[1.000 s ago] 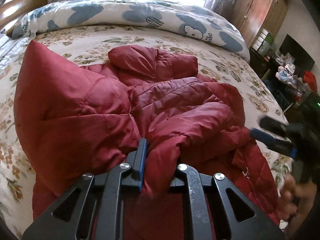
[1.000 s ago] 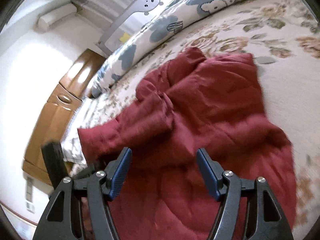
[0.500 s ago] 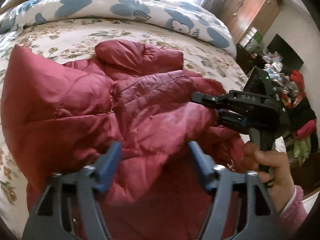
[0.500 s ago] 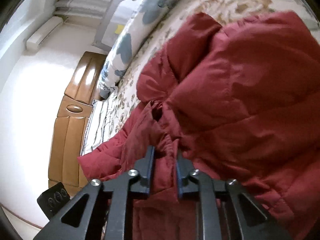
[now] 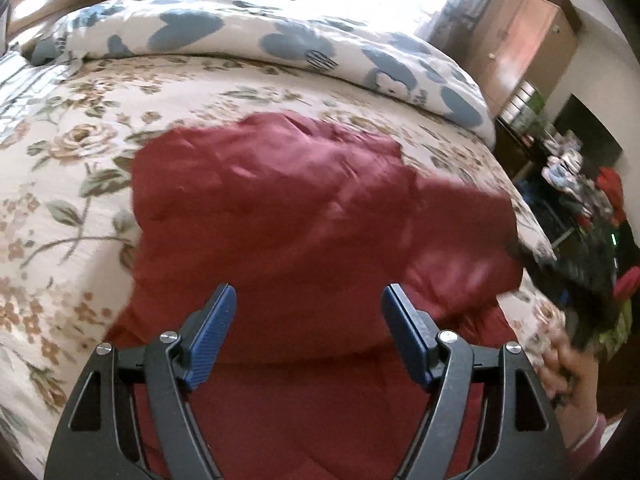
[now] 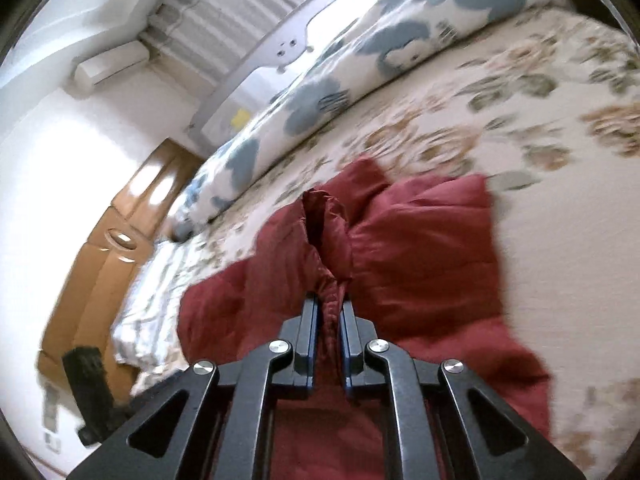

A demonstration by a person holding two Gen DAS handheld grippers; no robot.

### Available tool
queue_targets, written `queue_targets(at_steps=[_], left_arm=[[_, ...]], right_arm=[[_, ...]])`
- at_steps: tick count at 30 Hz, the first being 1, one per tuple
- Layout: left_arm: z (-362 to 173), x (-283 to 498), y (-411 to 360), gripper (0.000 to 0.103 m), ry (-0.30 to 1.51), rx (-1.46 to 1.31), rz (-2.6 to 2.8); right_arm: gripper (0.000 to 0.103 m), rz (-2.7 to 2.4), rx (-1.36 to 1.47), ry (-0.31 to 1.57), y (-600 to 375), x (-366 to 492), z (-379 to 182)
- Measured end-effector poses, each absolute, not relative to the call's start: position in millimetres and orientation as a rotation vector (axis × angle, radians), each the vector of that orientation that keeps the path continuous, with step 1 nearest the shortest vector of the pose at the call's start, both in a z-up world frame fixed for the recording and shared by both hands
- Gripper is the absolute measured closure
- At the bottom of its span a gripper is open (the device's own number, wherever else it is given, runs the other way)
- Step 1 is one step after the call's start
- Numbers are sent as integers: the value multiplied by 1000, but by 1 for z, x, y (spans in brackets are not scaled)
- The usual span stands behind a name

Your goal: Fold large clothes

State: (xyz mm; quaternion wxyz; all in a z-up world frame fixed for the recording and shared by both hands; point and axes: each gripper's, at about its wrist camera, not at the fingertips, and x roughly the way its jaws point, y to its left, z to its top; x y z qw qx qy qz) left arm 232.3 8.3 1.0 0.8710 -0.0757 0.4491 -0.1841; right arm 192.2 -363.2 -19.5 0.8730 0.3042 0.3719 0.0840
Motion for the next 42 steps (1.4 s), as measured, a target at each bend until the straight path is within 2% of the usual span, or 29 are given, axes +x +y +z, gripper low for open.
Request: queue_targets(at_steps=[3,11,13,17,22,23,24,26,33,42], left_arm=[[-2,248,11,28,939,-152,-346],[-40,277,3,28,1027,-80,-304],[-49,275,-2,28,1045,-62,-305],[-55,270,-7,28,1048,-38,-306],[-59,270,-11,27,1056,-18,-302],[-58,270,-11,27,1055,-9,-303],[-57,270,-11,27,1055,-6,-305],[-51,269,-9,28,1042,-9,-308],[-19,282,5,28,923,-59,-269],[-68,324,10,27,1070,-73,-213]], right_arm=[[102,124,604,805,-366,191,-31],[103,107,574,844,-368,180,-43],[99,107,540,816,-362,178,-32],[98,141,439,769,-341,188,-6],[96,178,355,843,-311,220,-17],[94,171,344,873,-307,228,-25],[84,161,341,905,-304,234,-35],[76,143,328,953,-302,241,-53],[76,86,313,996,-311,241,-82],[76,77,319,997,-314,239,-81]])
